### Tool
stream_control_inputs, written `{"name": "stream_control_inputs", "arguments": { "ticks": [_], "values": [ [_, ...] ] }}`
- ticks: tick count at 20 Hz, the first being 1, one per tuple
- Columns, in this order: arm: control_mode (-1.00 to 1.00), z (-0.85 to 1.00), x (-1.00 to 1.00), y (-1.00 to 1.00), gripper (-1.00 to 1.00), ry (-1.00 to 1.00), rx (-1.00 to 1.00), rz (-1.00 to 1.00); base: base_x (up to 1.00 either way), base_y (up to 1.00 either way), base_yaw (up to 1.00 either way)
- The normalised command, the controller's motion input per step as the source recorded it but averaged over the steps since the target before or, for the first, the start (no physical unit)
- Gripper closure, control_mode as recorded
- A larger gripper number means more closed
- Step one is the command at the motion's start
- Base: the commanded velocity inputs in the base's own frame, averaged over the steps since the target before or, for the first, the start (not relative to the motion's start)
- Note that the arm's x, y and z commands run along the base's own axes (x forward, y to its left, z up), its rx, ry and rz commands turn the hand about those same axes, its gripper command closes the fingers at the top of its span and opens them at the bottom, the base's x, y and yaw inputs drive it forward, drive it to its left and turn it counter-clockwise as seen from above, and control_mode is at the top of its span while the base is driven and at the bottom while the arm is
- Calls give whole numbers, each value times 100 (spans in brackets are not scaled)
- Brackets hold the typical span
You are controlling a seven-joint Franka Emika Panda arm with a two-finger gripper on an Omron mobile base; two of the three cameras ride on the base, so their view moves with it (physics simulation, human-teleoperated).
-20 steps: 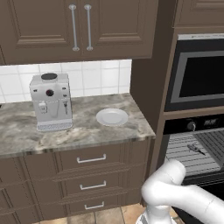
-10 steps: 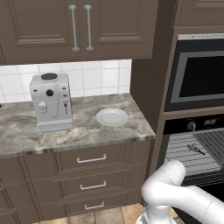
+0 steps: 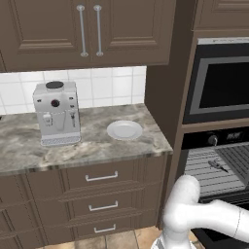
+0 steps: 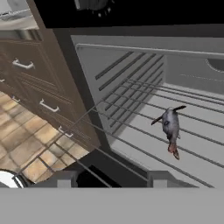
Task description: Take the fish from the oven and place it on the plate on the counter.
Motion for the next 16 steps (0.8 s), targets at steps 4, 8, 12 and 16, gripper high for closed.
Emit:
{"name": "stream_control_inputs", "arguments": {
  "ticks": [4, 8, 12, 16],
  "values": [
    [-100, -5, 5, 0, -100, -17, 0, 3, 0, 0, 0],
    [-100, -32, 0, 2, -100, -20, 0, 0, 0, 0, 0],
    [-100, -33, 8, 20, -100, -13, 0, -7, 0, 0, 0],
    [-100, -7, 31, 10, -100, -8, 3, -9, 0, 0, 0]
  ]
}}
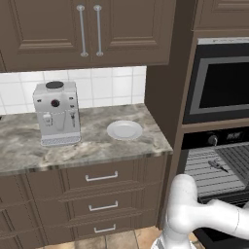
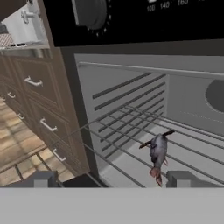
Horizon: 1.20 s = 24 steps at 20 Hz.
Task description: Take the fish from the oven and place it on the plate on the counter.
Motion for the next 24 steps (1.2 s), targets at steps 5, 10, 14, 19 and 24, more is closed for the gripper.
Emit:
{"name": "stream_control_inputs", "arguments": {
  "ticks": [5, 10, 14, 19, 24],
  "values": [
    [-100, -22, 25, 0, -100, 0, 1, -1, 0, 0, 0],
    [-100, -36, 34, 4, -100, 0, 0, 0, 0, 0, 0],
    [-100, -27, 39, 5, -100, 0, 0, -1, 0, 0, 0],
    [-100, -26, 36, 7, -100, 0, 0, -2, 0, 0, 0],
    [-100, -38, 17, 15, -100, 0, 0, -3, 0, 0, 0]
  ]
}}
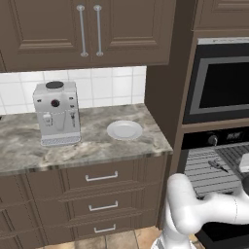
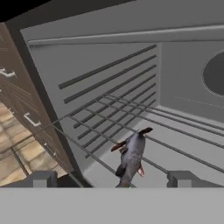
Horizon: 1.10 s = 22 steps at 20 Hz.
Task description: Take the fish from the oven and place it on the plate on the counter.
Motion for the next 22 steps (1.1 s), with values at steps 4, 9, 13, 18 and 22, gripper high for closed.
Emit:
{"name": "stream_control_inputs", "arguments": {
  "ticks": [4, 9, 13, 18, 22],
  "values": [
    [-100, -55, 11, 19, -100, 0, 1, -5, 0, 0, 0],
    [-100, -58, 17, 20, -100, -2, 4, -8, 0, 0, 0],
    [-100, -44, 19, 30, -100, -4, 0, -10, 0, 0, 0],
    [-100, -42, 3, 28, -100, -3, 3, -6, 0, 0, 0],
    [-100, -52, -1, 24, -100, 0, 5, -2, 0, 0, 0]
  ]
}}
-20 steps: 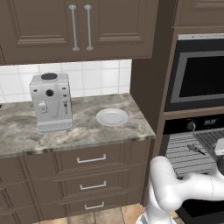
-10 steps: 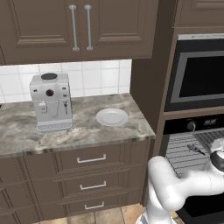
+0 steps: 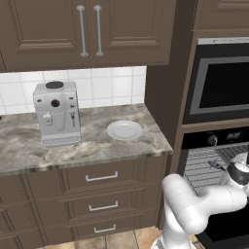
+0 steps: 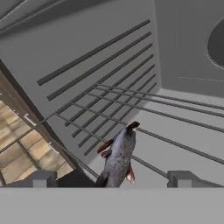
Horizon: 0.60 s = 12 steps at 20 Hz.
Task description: Take the fish from the oven and place it on the plate on the counter.
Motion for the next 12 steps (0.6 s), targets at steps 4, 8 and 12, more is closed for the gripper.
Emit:
{"name": "stream_control_inputs", "arguments": {
  "ticks": [4, 8, 12],
  "values": [
    [-100, -65, -1, 43, -100, 0, 7, 0, 0, 0, 0],
    [-100, -61, -7, 42, -100, -3, 7, 0, 0, 0, 0],
    [-100, -64, -5, 32, -100, -5, 8, -1, 0, 0, 0]
  ]
}}
